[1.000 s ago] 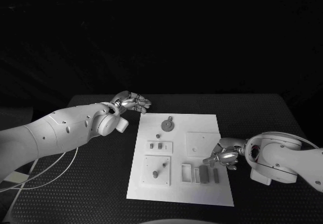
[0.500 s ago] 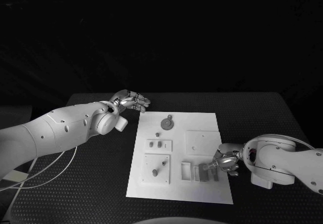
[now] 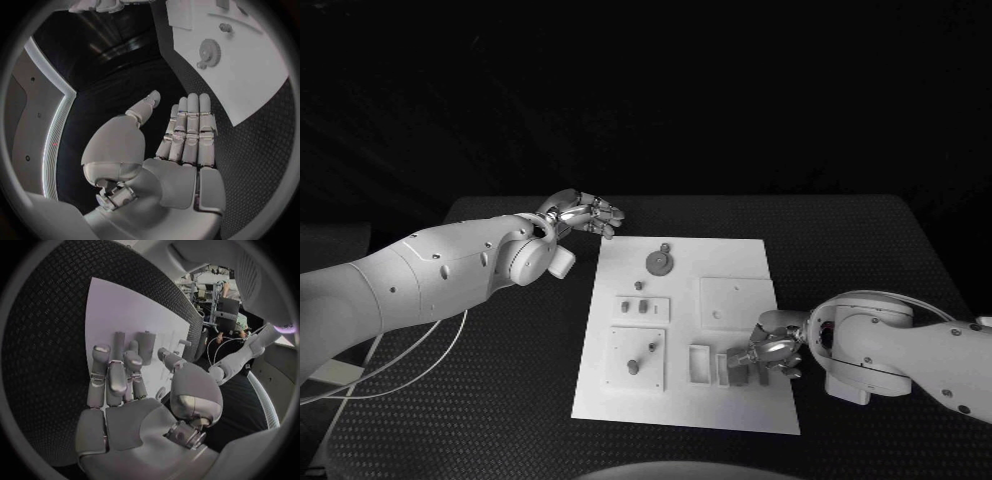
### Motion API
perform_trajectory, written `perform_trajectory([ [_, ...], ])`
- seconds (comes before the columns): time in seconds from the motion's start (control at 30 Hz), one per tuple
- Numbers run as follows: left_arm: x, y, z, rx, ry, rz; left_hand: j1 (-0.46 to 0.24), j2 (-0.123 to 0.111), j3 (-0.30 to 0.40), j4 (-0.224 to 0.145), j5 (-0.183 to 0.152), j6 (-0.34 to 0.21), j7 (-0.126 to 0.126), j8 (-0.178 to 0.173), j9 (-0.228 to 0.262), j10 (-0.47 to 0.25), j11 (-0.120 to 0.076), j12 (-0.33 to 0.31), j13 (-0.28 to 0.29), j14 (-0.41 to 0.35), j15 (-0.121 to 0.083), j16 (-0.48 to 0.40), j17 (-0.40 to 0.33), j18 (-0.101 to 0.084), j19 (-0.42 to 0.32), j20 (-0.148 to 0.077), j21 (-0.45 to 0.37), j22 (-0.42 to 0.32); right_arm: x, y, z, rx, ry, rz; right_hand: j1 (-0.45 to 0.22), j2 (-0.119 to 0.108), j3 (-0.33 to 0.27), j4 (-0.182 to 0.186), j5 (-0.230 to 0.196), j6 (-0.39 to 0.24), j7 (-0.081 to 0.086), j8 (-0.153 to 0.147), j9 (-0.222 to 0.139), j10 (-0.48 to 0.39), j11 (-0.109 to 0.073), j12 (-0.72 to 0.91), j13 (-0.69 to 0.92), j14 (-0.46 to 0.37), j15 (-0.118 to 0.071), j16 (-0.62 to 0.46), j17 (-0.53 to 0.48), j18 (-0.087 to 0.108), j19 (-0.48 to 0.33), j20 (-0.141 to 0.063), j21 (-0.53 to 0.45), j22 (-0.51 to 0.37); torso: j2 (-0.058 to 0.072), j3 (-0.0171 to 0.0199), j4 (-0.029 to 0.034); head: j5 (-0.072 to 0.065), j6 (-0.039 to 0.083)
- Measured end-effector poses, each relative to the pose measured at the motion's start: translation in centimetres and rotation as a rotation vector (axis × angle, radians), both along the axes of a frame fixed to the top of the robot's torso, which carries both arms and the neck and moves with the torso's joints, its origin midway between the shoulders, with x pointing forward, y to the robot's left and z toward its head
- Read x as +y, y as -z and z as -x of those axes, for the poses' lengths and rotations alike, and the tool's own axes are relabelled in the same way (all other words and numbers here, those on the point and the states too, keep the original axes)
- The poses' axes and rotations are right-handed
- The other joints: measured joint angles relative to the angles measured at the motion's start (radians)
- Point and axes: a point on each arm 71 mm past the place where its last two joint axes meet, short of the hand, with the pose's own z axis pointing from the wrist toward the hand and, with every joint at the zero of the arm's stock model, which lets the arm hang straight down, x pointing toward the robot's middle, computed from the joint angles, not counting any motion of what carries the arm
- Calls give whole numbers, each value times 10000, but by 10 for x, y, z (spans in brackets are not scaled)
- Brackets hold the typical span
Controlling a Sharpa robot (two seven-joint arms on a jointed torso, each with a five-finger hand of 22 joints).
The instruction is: Assemble the parts on the task board
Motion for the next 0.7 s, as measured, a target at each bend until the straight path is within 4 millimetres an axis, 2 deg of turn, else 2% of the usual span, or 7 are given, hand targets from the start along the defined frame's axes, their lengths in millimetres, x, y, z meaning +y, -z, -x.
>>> perform_trajectory([
  [0.3,-1,0,0,5,23,9,0,0,0,0,0,0,0,0,-9,0,0,0,1,0,0,0,10,0,0,0,0,-1,6,8,0,-37,-107,114,0,1,2,-2,0,-39,34,-27,0,17,15,0,-13,30,-27,0,-1,-6,39,-35,0,-1,-1,0,-10,31,-44],
  [0.53,-1,0,0,7,32,12,0,0,0,0,0,0,0,0,-8,0,0,0,1,0,0,-38,19,-1,0,0,0,-1,10,8,-2,-103,-180,124,5,4,36,-222,0,-39,32,-88,32,54,15,38,-55,70,-37,0,-15,-6,35,-41,38,-2,-3,-7,-10,46,-85],
  [0.63,-1,0,0,8,33,13,0,0,0,0,0,0,0,0,-8,0,0,0,1,0,0,-39,19,0,0,0,0,-1,11,9,-2,-116,-193,133,44,224,-9,-485,0,-38,31,-88,33,68,9,85,-92,75,-40,0,-15,-6,1,-75,65,-2,-4,-8,-8,49,-95],
  [0.7,-1,0,0,9,31,12,0,0,0,0,0,0,0,0,-8,0,0,0,1,0,0,-39,18,0,0,0,0,-1,11,9,-2,-127,-206,137,95,475,-58,-819,0,-37,30,-132,62,54,47,98,-123,84,-49,0,-5,-8,-1,-76,79,-2,-4,-13,-8,55,-106],
])
